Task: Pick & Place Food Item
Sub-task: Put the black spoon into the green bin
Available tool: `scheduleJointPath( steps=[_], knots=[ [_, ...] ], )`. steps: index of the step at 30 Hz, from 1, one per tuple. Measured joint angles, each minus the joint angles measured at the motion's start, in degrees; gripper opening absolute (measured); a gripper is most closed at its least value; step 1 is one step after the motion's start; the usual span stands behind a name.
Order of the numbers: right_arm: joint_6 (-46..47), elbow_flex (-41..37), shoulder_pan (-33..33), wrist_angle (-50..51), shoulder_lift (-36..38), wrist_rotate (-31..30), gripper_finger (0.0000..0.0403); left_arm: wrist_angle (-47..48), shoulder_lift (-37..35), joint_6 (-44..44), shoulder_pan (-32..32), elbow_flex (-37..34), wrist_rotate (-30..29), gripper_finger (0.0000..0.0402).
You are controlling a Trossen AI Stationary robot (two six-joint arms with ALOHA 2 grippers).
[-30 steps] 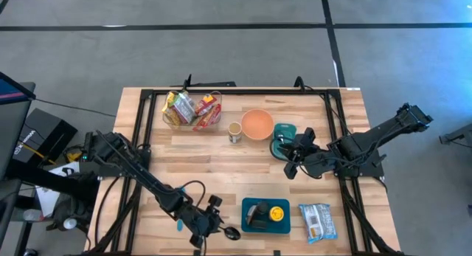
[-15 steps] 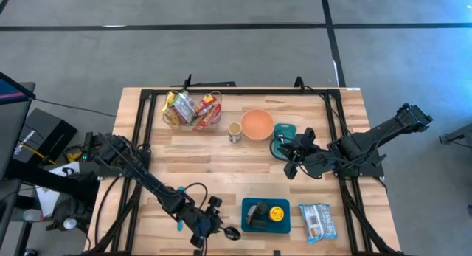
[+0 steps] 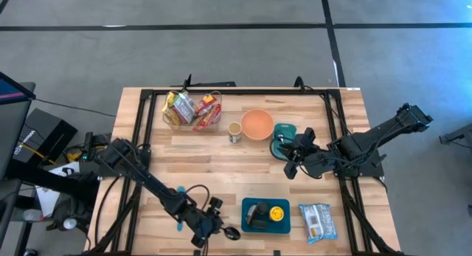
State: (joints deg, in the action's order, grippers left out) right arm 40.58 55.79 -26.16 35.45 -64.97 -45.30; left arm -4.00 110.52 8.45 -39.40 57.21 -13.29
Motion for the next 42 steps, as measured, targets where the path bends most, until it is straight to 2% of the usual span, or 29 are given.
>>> scheduleJointPath(
  steps=[7, 17, 42],
  knots=[
    [0.0, 0.0, 0.0, 0.0, 0.0, 0.0, 0.0063, -3.3, 2.1, 0.1, 0.6, 0.0, 0.3, 0.0140],
    [0.0, 0.0, 0.0, 0.0, 0.0, 0.0, 0.0063, -3.4, 2.1, 1.4, 0.9, 0.0, 1.1, 0.0137],
    [0.0, 0.0, 0.0, 0.0, 0.0, 0.0, 0.0063, -3.5, 2.1, 1.5, 0.9, 0.0, 1.2, 0.0031]
  ],
)
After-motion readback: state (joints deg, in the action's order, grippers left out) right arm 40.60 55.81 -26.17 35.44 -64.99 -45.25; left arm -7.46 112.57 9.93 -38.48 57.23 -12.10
